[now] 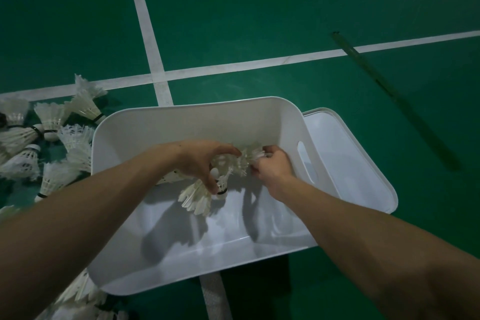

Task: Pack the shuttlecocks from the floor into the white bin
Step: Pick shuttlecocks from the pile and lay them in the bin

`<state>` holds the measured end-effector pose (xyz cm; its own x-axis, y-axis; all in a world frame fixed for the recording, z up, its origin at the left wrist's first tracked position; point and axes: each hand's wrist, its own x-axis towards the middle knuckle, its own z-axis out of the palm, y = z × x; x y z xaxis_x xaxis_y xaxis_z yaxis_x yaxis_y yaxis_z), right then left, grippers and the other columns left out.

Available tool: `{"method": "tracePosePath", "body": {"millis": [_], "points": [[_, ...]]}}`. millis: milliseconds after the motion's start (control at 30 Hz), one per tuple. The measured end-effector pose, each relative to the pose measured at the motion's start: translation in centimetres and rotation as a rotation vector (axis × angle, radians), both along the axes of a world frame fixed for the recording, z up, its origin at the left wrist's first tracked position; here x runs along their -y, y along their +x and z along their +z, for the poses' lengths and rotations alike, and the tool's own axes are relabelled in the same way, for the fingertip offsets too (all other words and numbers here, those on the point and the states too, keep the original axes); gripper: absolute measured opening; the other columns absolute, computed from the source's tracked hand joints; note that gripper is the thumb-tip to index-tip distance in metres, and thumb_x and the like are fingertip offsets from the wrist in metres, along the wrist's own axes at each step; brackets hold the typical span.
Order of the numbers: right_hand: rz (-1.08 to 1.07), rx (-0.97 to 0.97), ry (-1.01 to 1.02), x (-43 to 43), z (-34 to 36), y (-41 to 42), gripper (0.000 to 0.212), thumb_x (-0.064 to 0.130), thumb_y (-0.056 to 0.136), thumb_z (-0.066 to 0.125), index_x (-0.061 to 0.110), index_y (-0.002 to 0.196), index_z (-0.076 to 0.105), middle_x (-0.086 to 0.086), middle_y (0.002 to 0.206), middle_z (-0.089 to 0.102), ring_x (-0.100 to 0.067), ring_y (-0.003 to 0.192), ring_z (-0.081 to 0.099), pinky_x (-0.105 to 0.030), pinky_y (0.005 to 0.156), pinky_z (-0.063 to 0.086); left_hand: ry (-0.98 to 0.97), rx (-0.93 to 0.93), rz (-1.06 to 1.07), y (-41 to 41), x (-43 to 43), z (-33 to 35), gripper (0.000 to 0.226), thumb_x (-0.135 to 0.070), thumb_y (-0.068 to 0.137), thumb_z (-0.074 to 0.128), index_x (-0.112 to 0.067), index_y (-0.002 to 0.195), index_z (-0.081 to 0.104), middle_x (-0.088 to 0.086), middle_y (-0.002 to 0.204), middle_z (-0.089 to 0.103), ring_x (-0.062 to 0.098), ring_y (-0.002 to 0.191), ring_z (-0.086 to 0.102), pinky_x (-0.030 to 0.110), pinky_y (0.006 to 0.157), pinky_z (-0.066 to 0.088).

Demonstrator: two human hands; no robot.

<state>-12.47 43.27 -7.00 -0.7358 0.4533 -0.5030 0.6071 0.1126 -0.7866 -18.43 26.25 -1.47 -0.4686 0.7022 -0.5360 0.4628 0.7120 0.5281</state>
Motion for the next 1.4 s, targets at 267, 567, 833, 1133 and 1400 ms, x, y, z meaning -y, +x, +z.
{"method": "tracePosePath", "body": {"millis": [267,567,833,1133,1400], "points": [[0.205,-0.027,-0.049,0.1,0.8,0.5,0.068,-0.001,0.066,0.082,0.012,0.124,0.049,-0.011,0.109,0.065,-0.026,0.098,0.063,-0.037,0.084,0.055,0.022,-0.004,0.015,0.0,0.1,-0.1,0.097,-0.025,0.066,0.086,-0.036,0.145,0.03,-0.008,0.146,0.041,0.007,0.11,0.045,0.019,0.088,0.03],[0.306,-0.045,0.028,-0.3,0.5,-0.1,0.052,0.003,0.08,0.073,0.009,0.125,0.048,-0.006,0.105,0.061,-0.021,0.096,0.059,-0.024,0.074,0.046,0.038,0.015,0.048,0.1,0.3,-0.3,0.097,-0.024,0.066,0.086,-0.039,0.144,0.031,-0.008,0.143,0.042,0.003,0.095,0.043,0.016,0.079,0.031],[0.313,-0.046,0.095,-0.6,-0.1,0.0,0.042,0.01,0.079,0.075,0.011,0.116,0.056,-0.006,0.101,0.066,-0.021,0.091,0.062,-0.026,0.074,0.046,0.08,0.026,0.08,0.2,0.4,-0.4,0.095,-0.023,0.066,0.086,-0.037,0.144,0.032,-0.007,0.143,0.043,0.003,0.101,0.042,0.014,0.078,0.029],[0.281,-0.012,0.074,-1.3,0.8,0.5,0.048,0.009,0.077,0.079,0.013,0.11,0.046,-0.01,0.096,0.063,-0.019,0.069,0.061,-0.019,0.045,0.045,0.143,-0.018,0.125,0.7,0.8,0.3,0.092,-0.026,0.066,0.085,-0.033,0.144,0.036,-0.012,0.146,0.04,0.004,0.113,0.044,0.012,0.084,0.03],[0.443,-0.063,0.506,-1.6,6.1,2.1,0.055,0.027,0.077,0.08,0.02,0.12,0.047,0.0,0.114,0.054,-0.018,0.098,0.055,-0.03,0.081,0.046,0.233,0.042,0.204,1.3,1.2,1.2,0.09,-0.024,0.066,0.085,-0.029,0.143,0.038,-0.013,0.145,0.041,0.007,0.118,0.044,0.021,0.096,0.036]]}}
